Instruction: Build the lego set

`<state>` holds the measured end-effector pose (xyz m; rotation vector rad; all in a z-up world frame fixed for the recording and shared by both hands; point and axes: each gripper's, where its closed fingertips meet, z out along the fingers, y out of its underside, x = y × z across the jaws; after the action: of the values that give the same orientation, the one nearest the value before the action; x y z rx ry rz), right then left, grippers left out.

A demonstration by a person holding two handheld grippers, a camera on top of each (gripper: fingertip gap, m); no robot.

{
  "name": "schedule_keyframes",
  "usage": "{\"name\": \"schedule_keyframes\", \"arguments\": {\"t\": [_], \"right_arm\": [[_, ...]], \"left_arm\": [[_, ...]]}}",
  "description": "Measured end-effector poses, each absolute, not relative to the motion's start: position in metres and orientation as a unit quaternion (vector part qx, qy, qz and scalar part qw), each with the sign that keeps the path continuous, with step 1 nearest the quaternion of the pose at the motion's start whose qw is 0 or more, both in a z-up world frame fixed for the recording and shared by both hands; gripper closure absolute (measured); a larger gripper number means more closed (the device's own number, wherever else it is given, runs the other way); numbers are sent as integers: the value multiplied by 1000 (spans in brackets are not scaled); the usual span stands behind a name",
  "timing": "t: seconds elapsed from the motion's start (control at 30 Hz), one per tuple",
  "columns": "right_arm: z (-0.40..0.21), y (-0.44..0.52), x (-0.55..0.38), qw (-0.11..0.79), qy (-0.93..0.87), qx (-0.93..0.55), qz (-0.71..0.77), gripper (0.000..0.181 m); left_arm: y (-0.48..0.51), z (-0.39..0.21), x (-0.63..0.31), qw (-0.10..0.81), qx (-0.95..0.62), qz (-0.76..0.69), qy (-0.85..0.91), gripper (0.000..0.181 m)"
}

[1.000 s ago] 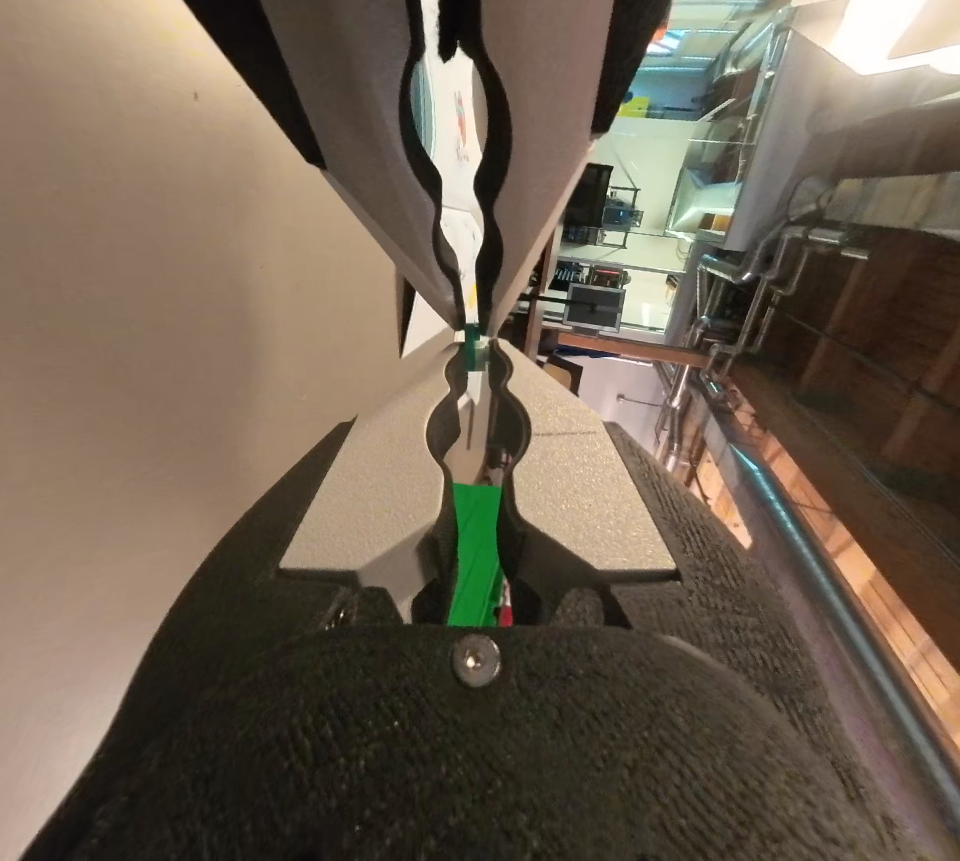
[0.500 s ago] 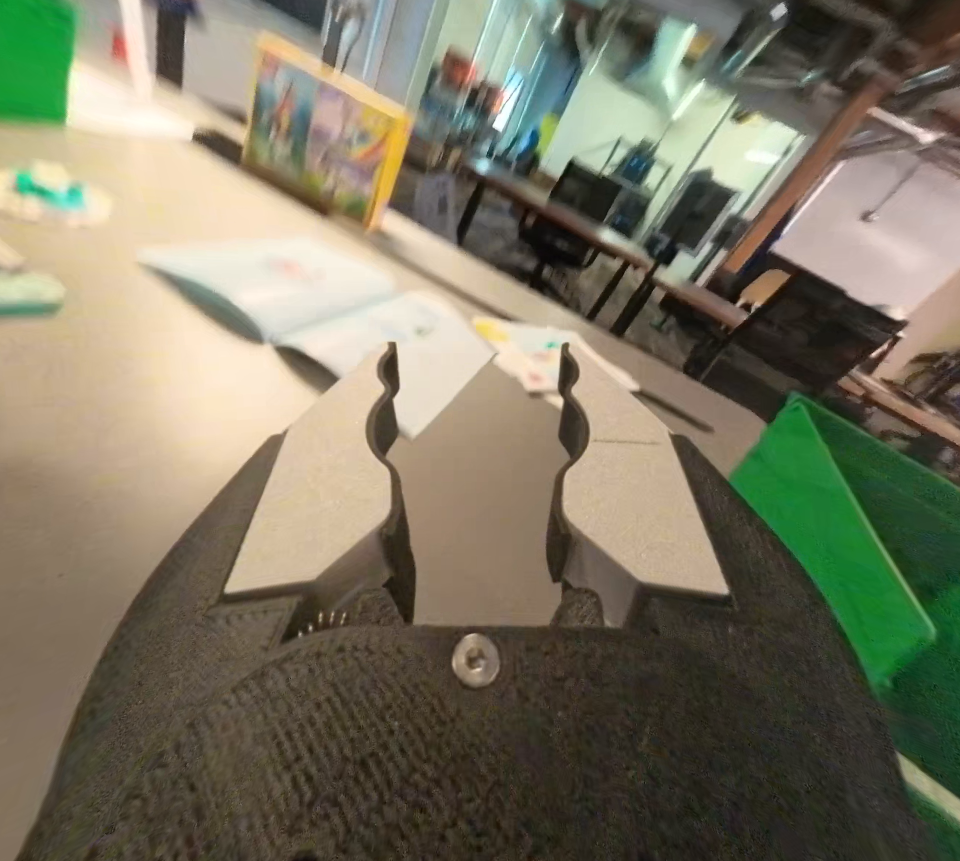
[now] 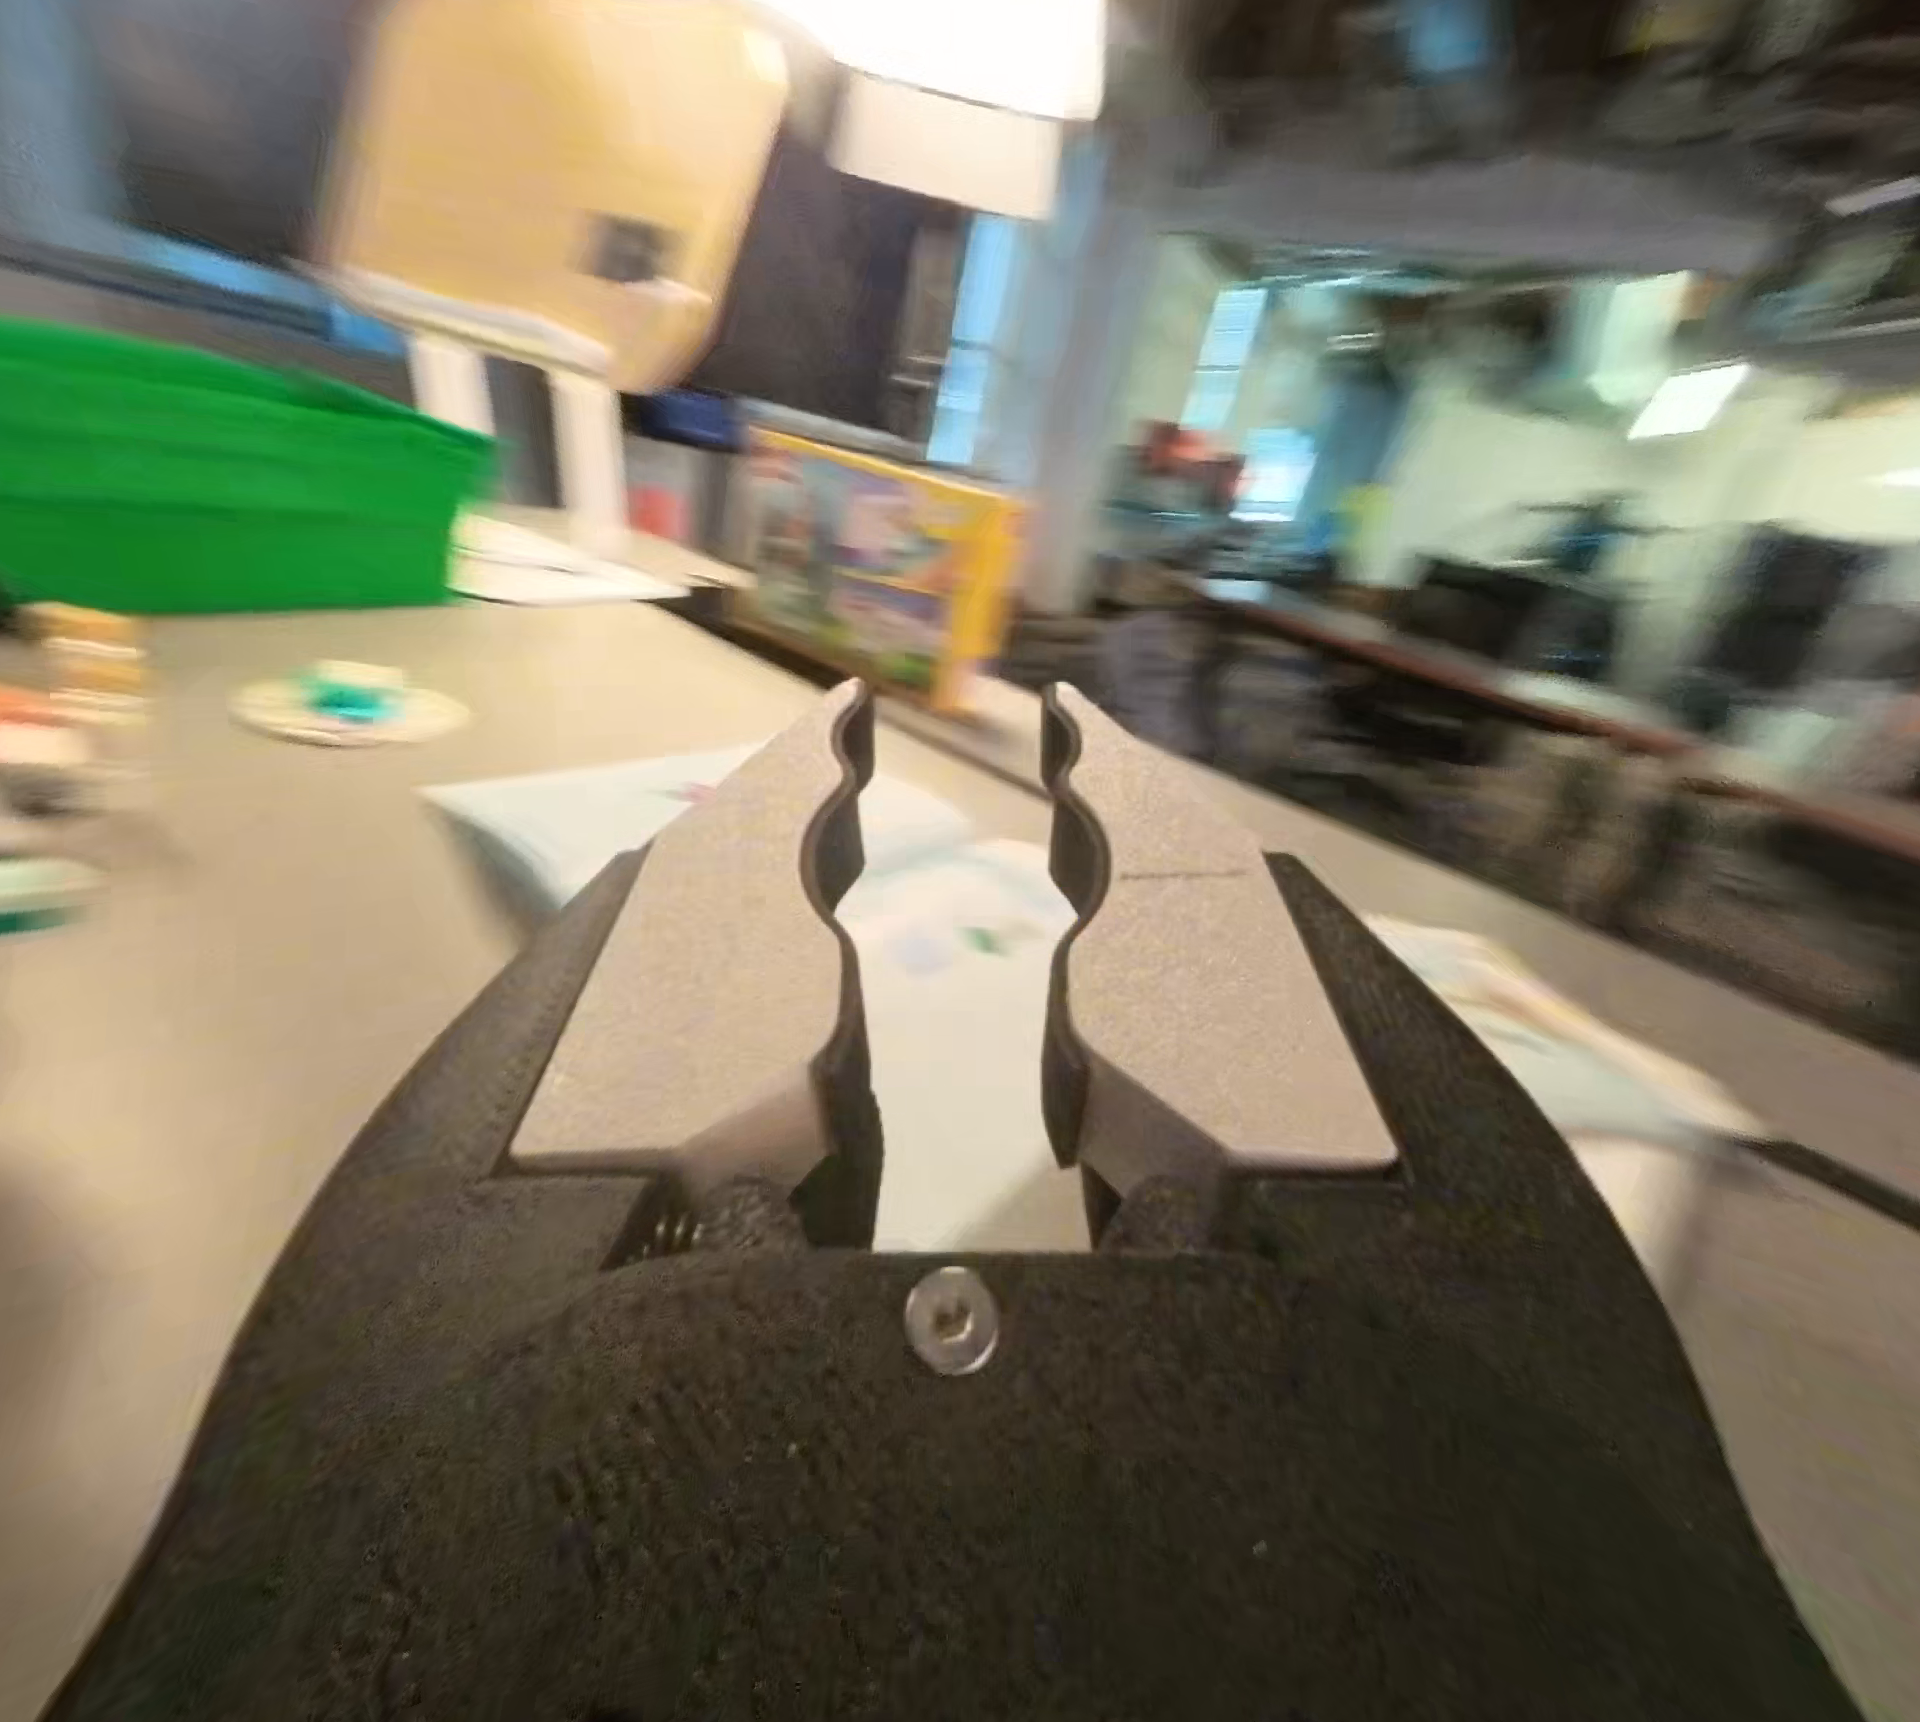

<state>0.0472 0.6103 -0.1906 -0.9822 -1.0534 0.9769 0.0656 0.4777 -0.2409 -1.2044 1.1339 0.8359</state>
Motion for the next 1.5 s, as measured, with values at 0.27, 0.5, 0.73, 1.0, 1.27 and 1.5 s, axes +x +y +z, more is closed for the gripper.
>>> {"name": "schedule_keyframes", "arguments": {"t": [0.27, 0.5, 0.73, 1.0, 1.27, 1.5], "right_arm": [[-222, 481, 65, 209, -651, -369, 630, 144], [-227, 467, 62, 216, -688, -347, 600, 166], [-230, 467, 62, 227, -698, -346, 585, 166], [-232, 468, 62, 229, -701, -349, 578, 166], [-235, 470, 63, 225, -705, -352, 574, 166], [-234, 469, 64, 225, -703, -349, 577, 167]], "left_arm": [[480, -229, 58, 620, -501, 383, 466, 179], [476, -229, 64, 621, -485, 387, 479, 179], [477, -232, 64, 615, -484, 388, 486, 179], [478, -233, 64, 616, -490, 380, 485, 179], [479, -236, 64, 614, -499, 370, 487, 179], [478, -234, 66, 619, -489, 374, 487, 179]]}}
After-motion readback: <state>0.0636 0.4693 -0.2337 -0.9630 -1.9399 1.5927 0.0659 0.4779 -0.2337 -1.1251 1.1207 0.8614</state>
